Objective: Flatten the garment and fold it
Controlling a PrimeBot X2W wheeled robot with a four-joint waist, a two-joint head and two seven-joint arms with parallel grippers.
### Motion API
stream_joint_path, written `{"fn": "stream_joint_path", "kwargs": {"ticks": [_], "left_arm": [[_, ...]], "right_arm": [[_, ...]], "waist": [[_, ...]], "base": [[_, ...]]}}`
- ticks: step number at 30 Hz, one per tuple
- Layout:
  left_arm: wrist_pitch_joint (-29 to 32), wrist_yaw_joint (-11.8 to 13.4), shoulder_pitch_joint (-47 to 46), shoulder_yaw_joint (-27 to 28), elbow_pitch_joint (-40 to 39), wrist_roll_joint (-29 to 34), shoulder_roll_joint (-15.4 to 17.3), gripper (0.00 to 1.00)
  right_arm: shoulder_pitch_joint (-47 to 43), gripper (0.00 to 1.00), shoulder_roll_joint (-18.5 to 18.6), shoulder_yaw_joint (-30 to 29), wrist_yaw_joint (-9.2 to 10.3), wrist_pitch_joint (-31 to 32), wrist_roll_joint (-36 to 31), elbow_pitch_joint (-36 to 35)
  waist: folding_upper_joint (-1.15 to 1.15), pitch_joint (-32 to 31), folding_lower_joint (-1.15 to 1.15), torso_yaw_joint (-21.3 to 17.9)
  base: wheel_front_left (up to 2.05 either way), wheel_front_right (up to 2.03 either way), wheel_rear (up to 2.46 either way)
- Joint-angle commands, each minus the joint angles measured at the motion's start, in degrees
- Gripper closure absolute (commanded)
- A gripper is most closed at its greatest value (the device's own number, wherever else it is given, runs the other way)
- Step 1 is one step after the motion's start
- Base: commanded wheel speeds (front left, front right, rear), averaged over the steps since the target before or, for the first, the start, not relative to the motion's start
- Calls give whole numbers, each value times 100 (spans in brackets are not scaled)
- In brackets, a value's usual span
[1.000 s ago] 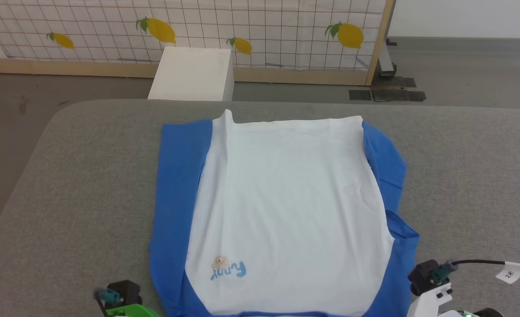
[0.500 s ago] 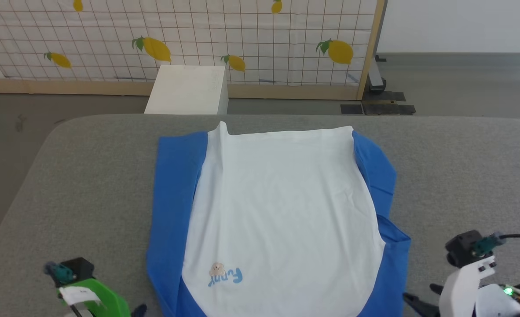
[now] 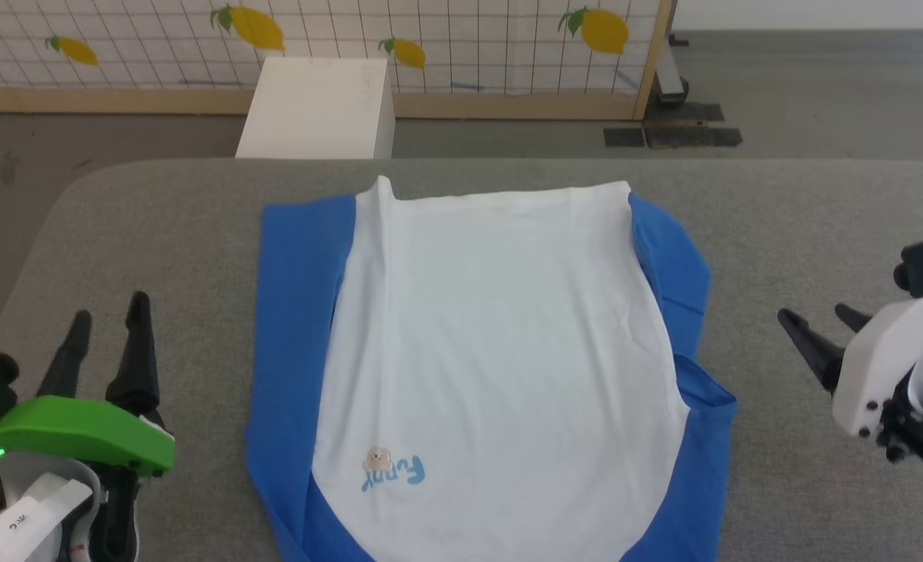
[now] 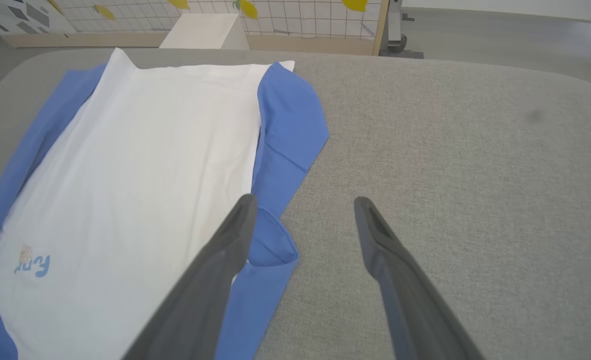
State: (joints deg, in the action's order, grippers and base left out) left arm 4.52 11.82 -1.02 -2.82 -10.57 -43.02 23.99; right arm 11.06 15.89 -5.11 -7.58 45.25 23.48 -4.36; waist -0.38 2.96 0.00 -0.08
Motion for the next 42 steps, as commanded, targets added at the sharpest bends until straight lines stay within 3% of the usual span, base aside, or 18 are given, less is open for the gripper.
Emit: {"fn": "stream_joint_path", "kwargs": {"ticks": [1, 6, 11, 23, 34, 35, 36, 37, 42], "left_arm": [[-404, -146, -152, 62, 68, 150, -68, 0], [-1413, -467, -418, 4, 323, 521, -185, 0], [-1837, -621, -683, -46, 496, 879, -291, 0], [-1950, -999, -1026, 144, 571, 1509, -782, 0], [-1951, -1344, -1087, 398, 736, 1792, -1211, 0], [-1951, -1376, -1089, 421, 762, 1807, -1239, 0], [-1951, -1397, -1093, 442, 779, 1824, -1256, 0], [-1951, -1415, -1095, 464, 793, 1844, -1271, 0], [-1951, -1511, -1053, 557, 880, 1929, -1347, 0]], "right_arm": [[330, 0, -74, -49, 9, -47, -117, 207], [1309, 0, -176, -157, 9, -214, -587, 916], [2163, 0, -208, -203, 9, -363, -1218, 1733], [3335, 0, -224, -146, 9, 38, -2259, 3386], [3393, 2, -165, 91, 9, 288, -2226, 4029], [3374, 70, -164, 75, 9, 312, -2196, 4051], [3362, 89, -167, 54, 9, 303, -2157, 4053], [3348, 100, -164, 29, 9, 292, -2121, 4053], [3309, 100, -107, -325, 9, -132, -1869, 3936]], "waist": [[38, 376, 0, 28], [38, 864, 0, 167], [38, 1312, 0, 353], [38, 1969, 0, 756], [38, 2088, 0, 801], [38, 2079, 0, 789], [38, 2068, 0, 778], [38, 2053, 0, 765], [38, 1876, 0, 664]], "base": [[0, 0, 0], [0, 0, 0], [0, 0, 0], [0, 0, 0], [0, 0, 0], [0, 0, 0], [0, 0, 0], [0, 0, 0], [0, 0, 0]]}}
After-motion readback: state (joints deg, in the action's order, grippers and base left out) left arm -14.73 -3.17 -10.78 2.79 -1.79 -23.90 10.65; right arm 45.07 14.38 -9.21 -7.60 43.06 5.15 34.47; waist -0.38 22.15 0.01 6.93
